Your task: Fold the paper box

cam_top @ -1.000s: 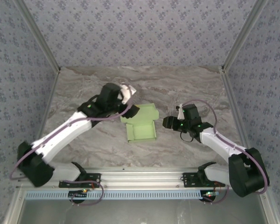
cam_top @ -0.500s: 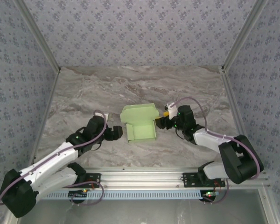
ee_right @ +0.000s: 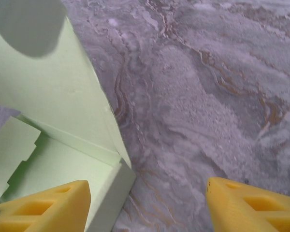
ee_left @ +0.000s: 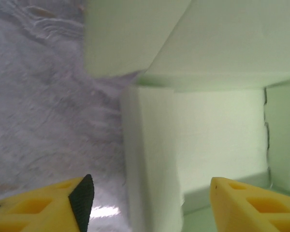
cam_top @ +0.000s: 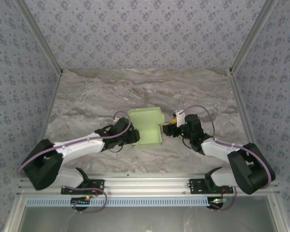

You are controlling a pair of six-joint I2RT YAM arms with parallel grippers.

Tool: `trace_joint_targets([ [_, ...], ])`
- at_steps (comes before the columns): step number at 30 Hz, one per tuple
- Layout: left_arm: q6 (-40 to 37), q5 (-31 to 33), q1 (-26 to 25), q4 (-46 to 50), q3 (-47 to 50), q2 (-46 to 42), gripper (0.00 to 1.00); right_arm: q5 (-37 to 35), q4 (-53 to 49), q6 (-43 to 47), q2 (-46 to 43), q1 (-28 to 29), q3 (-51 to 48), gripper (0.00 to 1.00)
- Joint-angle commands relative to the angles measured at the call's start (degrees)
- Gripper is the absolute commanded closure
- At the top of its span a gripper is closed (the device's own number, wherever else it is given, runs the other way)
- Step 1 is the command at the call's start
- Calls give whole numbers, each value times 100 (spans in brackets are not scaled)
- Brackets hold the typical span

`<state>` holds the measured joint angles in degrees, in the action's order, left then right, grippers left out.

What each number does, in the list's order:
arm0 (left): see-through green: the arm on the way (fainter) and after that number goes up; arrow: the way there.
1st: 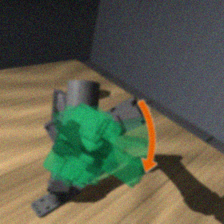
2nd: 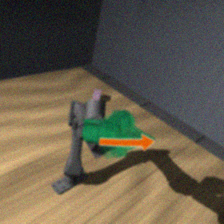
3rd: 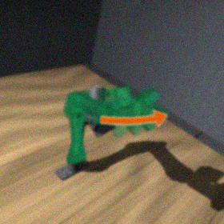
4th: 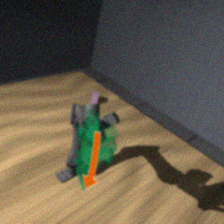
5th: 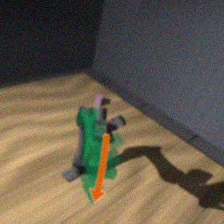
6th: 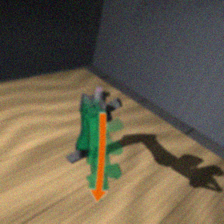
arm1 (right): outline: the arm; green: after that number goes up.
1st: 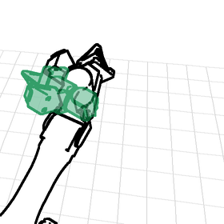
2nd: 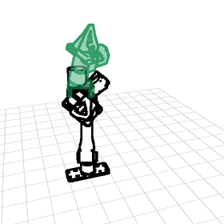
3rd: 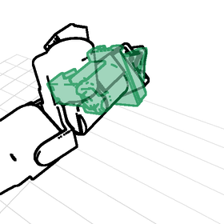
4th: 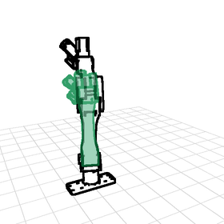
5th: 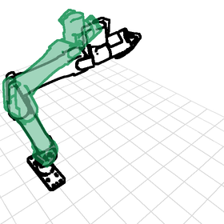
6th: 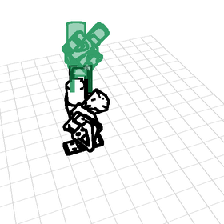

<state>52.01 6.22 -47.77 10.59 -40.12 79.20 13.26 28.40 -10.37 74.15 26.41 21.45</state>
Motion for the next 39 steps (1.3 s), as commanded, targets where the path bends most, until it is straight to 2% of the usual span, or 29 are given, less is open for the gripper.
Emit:
trace_joint_targets([
  [1, 143, 478, -22, 383, -547, 382, 43, -156, 81, -321, -219, 18, -61, 34],
  [4, 155, 709, -38, 968, -994, 751, 46, -244, -69, -319, -367, 13, -36, 34],
  [13, 368, 1455, -405, 1689, -1334, 1159, 49, -293, -327, -194, -498, 3, 61, 34],
  [19, -354, 1712, -398, 1490, -1136, 1033, 53, -303, -320, -238, -551, -9, 13, 35],
  [22, -759, 1545, -279, 1074, -929, 1098, 57, -312, -332, -210, -585, -19, -8, 35],
  [28, -1007, 1058, -173, 743, -948, 1447, 57, -312, -391, -210, -653, -20, -3, 36],
  [39, -1477, 1260, -215, 1247, -1323, 1562, 90, -323, -622, -295, -735, -5, -43, 36],
])
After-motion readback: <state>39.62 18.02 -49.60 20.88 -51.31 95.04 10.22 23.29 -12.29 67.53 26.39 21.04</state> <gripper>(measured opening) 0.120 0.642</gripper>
